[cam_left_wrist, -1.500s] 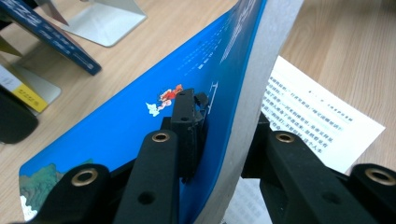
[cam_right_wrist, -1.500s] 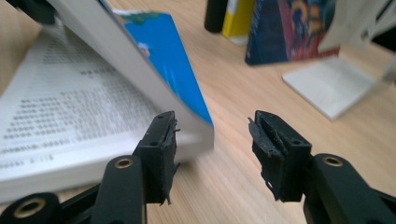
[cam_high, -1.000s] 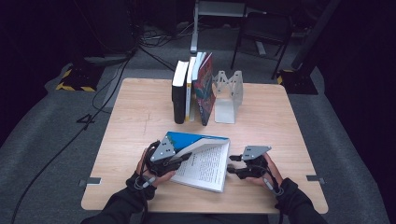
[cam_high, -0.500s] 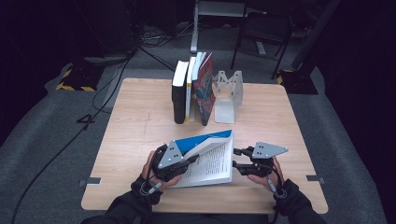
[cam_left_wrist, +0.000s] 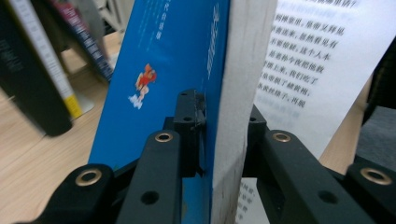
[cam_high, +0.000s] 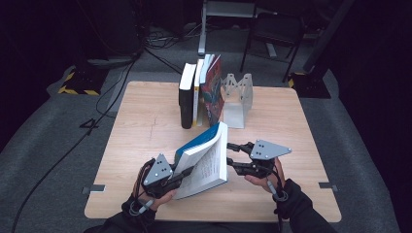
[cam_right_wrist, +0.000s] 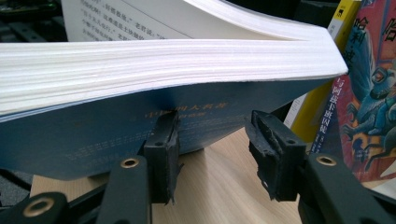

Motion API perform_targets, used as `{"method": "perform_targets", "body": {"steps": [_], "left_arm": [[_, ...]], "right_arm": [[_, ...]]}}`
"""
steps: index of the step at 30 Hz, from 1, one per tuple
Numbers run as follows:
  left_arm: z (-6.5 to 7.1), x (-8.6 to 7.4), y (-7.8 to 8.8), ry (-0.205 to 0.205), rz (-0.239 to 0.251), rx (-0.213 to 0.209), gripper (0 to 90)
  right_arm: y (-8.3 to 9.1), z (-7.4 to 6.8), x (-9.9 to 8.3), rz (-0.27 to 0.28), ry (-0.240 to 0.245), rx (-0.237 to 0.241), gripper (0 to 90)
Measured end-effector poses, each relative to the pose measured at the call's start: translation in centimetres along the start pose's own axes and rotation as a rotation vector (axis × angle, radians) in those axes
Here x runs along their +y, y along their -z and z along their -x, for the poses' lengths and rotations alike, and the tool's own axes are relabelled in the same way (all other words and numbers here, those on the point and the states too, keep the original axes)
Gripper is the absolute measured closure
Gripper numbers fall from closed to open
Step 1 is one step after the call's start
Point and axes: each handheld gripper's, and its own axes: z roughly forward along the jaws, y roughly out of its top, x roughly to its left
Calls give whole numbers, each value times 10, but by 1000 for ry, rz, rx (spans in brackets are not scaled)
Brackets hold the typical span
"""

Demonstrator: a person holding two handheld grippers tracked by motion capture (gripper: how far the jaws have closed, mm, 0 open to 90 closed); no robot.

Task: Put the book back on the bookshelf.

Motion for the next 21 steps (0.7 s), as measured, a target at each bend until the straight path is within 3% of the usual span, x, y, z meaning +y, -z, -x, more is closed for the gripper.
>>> {"method": "perform_targets", "body": {"steps": [4,7,9,11,12,14,18,21], "left_arm": [[-1,-6,1,14,-23,25,712],[-3,-7,3,-14,-23,59,663],[-6,-7,3,8,-36,58,604],[-9,-8,0,32,-68,26,561],[-9,-8,-2,20,-94,4,603],[-8,-7,-5,-41,-102,0,671],[-22,-2,-3,-8,-44,-108,729],[-23,0,-7,-19,-43,-132,726]], "right_arm": [[-3,-5,4,6,19,-13,542],[-5,-7,7,5,28,-15,542],[-6,-8,9,5,30,-20,540],[-7,-8,10,7,24,-17,526],[-8,-8,11,10,19,-13,526],[-10,-10,14,19,27,-12,528],[-10,-11,17,10,38,-13,533],[-6,-11,17,6,49,-17,546]]}}
